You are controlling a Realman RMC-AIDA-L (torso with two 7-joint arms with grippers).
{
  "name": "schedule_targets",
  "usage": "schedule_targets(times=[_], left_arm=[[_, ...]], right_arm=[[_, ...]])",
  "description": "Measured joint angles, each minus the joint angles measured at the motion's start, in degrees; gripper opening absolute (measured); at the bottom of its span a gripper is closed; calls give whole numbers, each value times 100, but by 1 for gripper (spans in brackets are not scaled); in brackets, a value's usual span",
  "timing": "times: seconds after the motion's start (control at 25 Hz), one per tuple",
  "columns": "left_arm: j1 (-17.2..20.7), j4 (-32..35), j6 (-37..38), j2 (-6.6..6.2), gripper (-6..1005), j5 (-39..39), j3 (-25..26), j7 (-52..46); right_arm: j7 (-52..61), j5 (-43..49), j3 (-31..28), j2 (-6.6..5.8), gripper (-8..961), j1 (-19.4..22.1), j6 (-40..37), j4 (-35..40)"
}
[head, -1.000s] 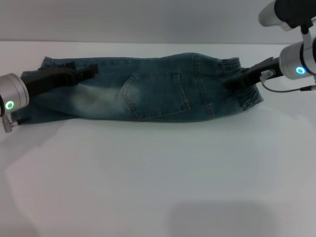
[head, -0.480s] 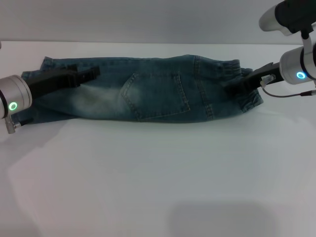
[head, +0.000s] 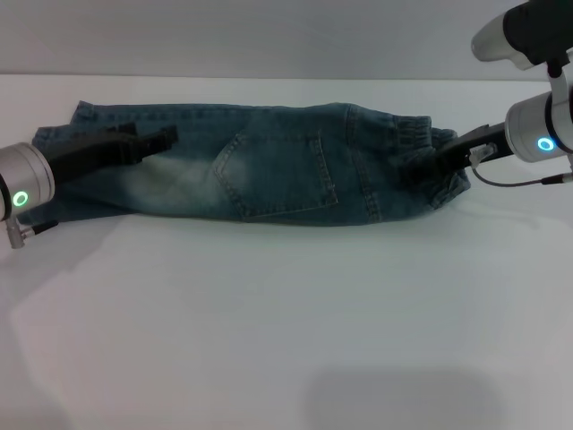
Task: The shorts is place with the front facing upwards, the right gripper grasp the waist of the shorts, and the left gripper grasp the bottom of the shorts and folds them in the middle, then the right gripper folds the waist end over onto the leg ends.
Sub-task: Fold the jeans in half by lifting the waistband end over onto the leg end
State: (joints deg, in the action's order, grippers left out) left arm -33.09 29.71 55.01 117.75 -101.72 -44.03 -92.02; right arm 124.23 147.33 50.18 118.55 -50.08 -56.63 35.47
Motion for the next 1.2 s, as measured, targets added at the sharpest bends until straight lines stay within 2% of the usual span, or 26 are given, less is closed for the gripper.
schedule_targets(times=[0.16, 0.52, 0.72, 1.2], left_arm=[[5, 0, 0, 0, 801, -10, 0, 0], [5, 0, 1, 0, 801, -15, 0, 30], [-18, 0, 1, 4, 801, -16, 0, 55], [-304, -250, -134, 13, 801, 17, 0, 433]], right_arm=[[-10, -7, 4, 8, 583, 39, -3, 76], [-45, -224, 339, 18, 321, 269, -26, 399], [-78, -412, 438, 18, 178, 481, -290, 742], [-119, -703, 368, 17, 87, 1530, -1794, 2402]])
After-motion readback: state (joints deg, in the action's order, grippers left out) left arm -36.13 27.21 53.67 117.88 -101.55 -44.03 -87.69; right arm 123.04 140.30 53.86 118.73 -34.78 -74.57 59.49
